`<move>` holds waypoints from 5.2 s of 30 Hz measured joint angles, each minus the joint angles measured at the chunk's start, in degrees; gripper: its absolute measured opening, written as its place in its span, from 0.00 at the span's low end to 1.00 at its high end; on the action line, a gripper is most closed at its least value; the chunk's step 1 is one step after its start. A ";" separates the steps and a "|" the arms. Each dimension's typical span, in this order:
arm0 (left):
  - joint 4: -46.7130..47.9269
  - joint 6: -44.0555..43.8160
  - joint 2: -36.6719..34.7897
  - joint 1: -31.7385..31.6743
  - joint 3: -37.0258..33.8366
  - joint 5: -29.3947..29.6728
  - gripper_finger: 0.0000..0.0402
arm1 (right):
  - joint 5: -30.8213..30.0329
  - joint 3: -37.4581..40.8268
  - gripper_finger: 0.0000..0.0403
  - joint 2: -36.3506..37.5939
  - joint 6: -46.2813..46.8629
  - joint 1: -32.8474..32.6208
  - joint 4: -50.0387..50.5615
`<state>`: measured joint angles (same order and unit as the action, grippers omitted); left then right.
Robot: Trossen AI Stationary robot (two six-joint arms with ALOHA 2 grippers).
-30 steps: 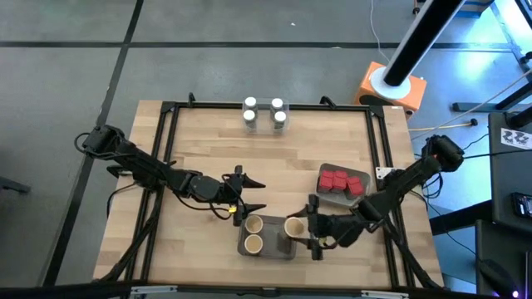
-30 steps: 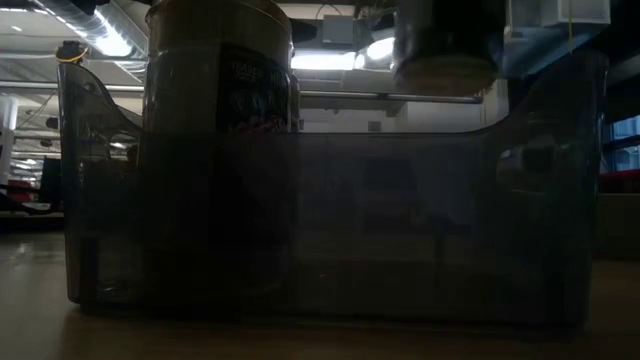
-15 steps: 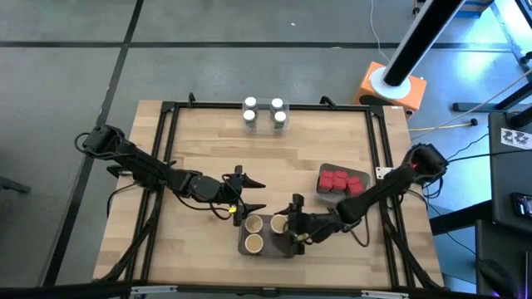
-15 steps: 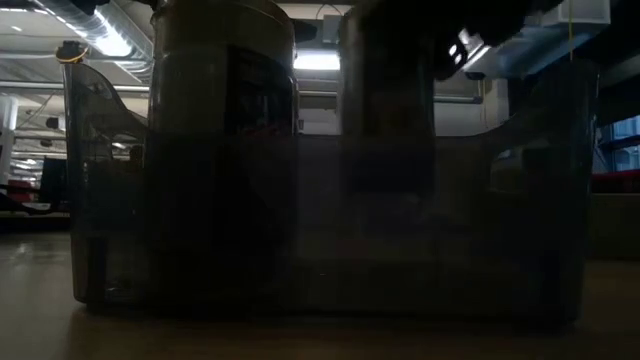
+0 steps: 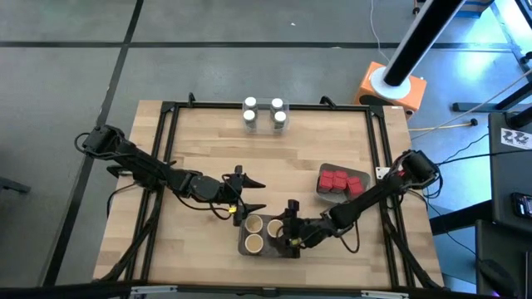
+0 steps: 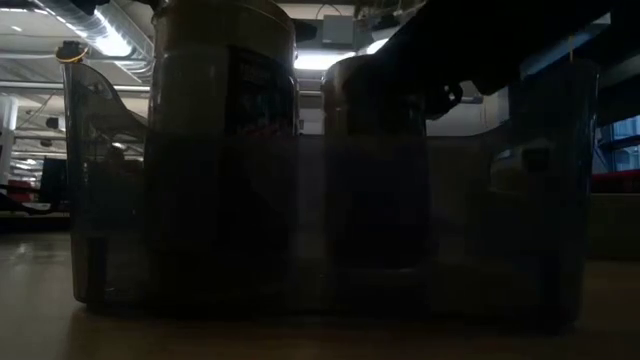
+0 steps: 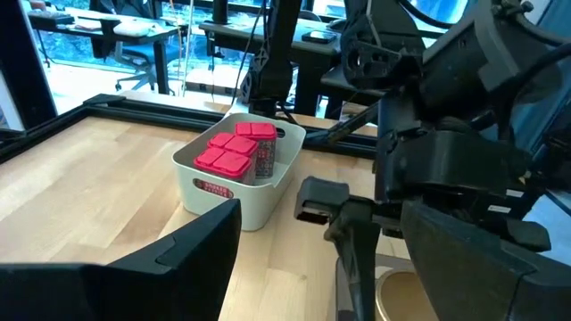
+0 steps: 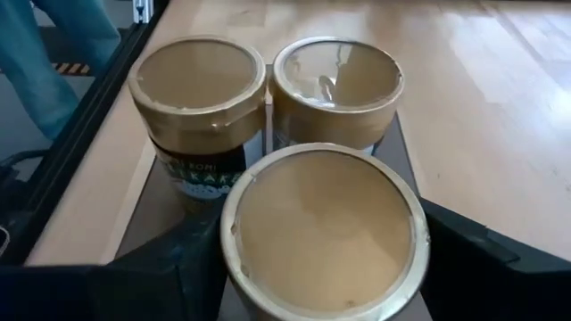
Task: Sort spices by type
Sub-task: Put the gold seasoning bottle into the black bin, then return to Home Position
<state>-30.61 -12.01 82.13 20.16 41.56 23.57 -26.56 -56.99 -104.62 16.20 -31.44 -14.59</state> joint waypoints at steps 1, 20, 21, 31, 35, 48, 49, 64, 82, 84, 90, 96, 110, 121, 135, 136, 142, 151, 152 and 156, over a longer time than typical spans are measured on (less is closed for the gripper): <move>-0.01 0.00 0.00 0.00 0.00 -0.02 0.73 | 0.16 0.00 0.69 0.00 0.24 0.00 0.02; 4.38 1.16 -5.61 -1.26 0.00 -0.04 0.57 | 1.86 0.02 0.76 22.54 -2.89 -0.81 18.23; 5.90 1.26 -6.21 -1.71 0.00 -0.01 0.54 | 1.70 0.02 0.75 24.23 -2.99 -0.81 20.85; 11.98 6.53 -10.67 -4.76 0.02 -1.53 0.10 | 3.88 1.80 0.56 35.13 -7.76 3.48 34.20; 12.77 8.71 -10.67 -5.58 0.00 -2.99 0.02 | 6.40 6.91 0.39 39.56 -8.23 6.13 33.49; 14.75 10.09 -10.75 -13.73 -0.02 -12.89 0.01 | 9.24 29.42 0.01 66.92 -9.02 13.17 24.14; 15.10 10.42 -10.95 -14.33 -0.02 -13.60 0.00 | 9.26 30.62 0.01 69.00 -9.22 13.80 24.22; 4.16 9.40 -26.53 -20.22 -18.54 -14.49 0.01 | 8.17 41.14 0.05 100.08 -12.10 16.13 27.88; 2.32 10.38 -39.72 -25.17 -31.26 -24.60 0.01 | 8.09 54.42 0.05 104.44 -11.98 16.10 15.92; 0.63 10.42 -39.95 -26.37 -32.21 -27.12 0.01 | 10.27 54.52 0.05 104.04 -12.13 16.10 15.78; 2.57 9.27 -45.16 -31.12 -35.46 -26.38 0.00 | 9.37 54.53 0.05 103.97 -12.21 16.11 16.14; 12.06 7.86 -56.04 -33.10 -37.59 -23.29 0.00 | 9.24 54.64 0.05 103.97 -12.03 16.11 15.27; 28.66 4.97 -75.19 -32.87 -40.96 -15.93 0.01 | 9.24 54.75 0.05 103.97 -12.01 16.11 14.79; 28.37 9.13 -76.78 -32.59 -40.98 -12.77 0.01 | 9.24 54.75 0.05 103.97 -12.01 16.10 14.75; 28.40 9.05 -76.76 -32.59 -40.98 -12.83 0.01 | 9.24 54.75 0.05 103.97 -12.01 16.11 14.73; 28.40 9.05 -76.76 -32.59 -40.98 -12.85 0.01 | 9.24 54.75 0.05 103.97 -12.00 16.11 14.73; 28.40 9.03 -76.76 -32.59 -40.98 -12.85 0.01 | 9.24 54.75 0.05 103.97 -12.01 16.10 14.73; 28.40 9.02 -76.76 -32.59 -40.98 -12.86 0.01 | 9.24 54.75 0.05 103.97 -12.00 16.11 14.72; 28.40 9.02 -76.76 -32.59 -40.98 -12.86 0.01 | 9.24 54.75 0.05 103.97 -12.01 16.11 14.71; 28.40 9.02 -76.76 -32.59 -40.99 -12.87 0.01 | 9.24 54.75 0.05 103.97 -12.01 16.09 14.72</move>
<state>-2.22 -2.98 5.37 -12.43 0.57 10.70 -17.32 -2.24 -0.64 4.19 -15.35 0.14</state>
